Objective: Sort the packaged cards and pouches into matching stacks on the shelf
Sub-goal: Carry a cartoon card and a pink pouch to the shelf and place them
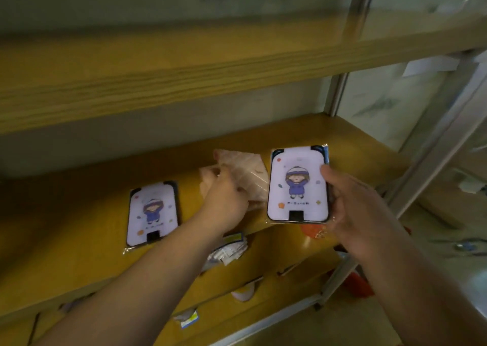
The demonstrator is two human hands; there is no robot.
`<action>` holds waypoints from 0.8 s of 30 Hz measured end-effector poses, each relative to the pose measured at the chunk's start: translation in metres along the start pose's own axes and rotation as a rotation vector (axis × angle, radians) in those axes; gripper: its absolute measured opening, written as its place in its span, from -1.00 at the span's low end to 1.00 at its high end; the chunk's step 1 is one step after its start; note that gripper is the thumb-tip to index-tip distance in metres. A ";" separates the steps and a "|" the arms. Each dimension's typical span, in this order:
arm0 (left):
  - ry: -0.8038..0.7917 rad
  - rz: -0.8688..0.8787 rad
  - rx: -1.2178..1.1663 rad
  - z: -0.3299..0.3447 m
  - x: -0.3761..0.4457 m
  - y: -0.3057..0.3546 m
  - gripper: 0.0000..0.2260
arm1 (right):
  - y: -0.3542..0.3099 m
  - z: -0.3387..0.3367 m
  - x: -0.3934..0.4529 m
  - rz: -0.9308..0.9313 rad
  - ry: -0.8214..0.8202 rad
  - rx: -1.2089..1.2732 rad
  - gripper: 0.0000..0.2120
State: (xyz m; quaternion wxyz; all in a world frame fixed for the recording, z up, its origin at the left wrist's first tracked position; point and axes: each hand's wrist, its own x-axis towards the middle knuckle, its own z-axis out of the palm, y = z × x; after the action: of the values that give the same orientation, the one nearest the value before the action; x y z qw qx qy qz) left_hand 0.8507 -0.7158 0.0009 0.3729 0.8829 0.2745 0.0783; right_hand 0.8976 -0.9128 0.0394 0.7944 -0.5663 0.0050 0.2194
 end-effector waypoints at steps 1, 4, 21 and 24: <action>0.016 -0.038 0.094 0.003 0.000 -0.001 -0.36 | -0.001 -0.003 0.008 0.010 -0.005 -0.023 -0.55; 0.038 -0.089 0.213 0.000 -0.005 -0.003 -0.31 | -0.002 -0.002 0.033 0.087 -0.045 -0.101 -0.72; 0.440 -0.281 0.472 -0.082 -0.133 -0.087 -0.43 | 0.077 0.146 0.079 0.144 -0.570 -0.429 -0.94; 0.449 -0.316 0.475 -0.086 -0.141 -0.091 -0.43 | 0.093 0.173 0.082 0.134 -0.615 -0.473 -0.92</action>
State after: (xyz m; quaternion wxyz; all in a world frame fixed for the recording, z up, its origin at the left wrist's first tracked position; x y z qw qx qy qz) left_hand 0.6646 -0.6869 0.0075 0.0955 0.8523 0.4932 0.1456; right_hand 0.8975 -0.7042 -0.0030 0.5903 -0.6399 -0.2471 0.4255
